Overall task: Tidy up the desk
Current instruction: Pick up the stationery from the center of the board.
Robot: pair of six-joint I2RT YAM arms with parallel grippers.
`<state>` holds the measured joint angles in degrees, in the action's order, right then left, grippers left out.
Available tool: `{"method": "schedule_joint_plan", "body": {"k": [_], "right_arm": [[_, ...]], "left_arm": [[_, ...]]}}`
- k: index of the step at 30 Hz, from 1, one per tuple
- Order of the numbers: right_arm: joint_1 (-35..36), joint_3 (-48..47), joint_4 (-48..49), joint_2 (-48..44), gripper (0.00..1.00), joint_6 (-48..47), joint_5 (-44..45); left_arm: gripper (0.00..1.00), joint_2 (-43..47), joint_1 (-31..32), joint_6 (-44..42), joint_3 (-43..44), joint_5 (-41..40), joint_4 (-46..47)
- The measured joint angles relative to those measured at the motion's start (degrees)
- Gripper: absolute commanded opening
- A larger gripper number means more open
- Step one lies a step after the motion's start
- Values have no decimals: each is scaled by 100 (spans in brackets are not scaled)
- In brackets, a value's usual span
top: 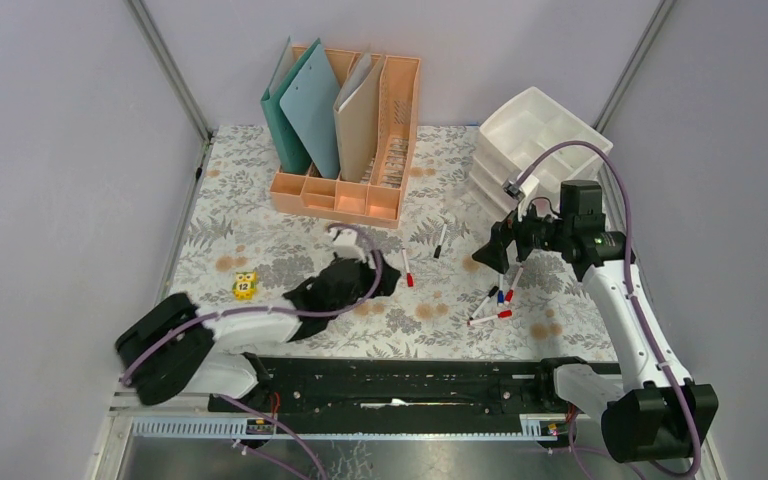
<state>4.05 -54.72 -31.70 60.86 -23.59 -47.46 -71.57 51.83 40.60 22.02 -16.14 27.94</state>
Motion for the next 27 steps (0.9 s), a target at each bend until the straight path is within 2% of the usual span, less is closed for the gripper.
{"method": "schedule_joint_plan", "body": {"k": [4,11,14,17,20,24,27], "right_arm": [[0,28,166,-48,100,52,37],[0,68,271,-66,100,96,44],[0,70,289,-72,100,96,44],[0,70,293,-79,100,96,44],[0,70,293,-85,100,96,46],[0,72,293,-92,100,96,46],[0,81,293,-92,100,96,46]], "left_arm": [[72,-1235,105,107,1443,-170,-1014],[68,-2697,540,435,3307,-984,-2660],[56,-3281,586,616,3971,-1237,-3353],[49,-3670,584,706,4365,-1403,-3853],[47,-3788,577,756,4428,-1460,-4157],[43,-3829,575,772,4483,-1528,-4336],[35,-3871,575,767,4542,-1574,-4426]]}}
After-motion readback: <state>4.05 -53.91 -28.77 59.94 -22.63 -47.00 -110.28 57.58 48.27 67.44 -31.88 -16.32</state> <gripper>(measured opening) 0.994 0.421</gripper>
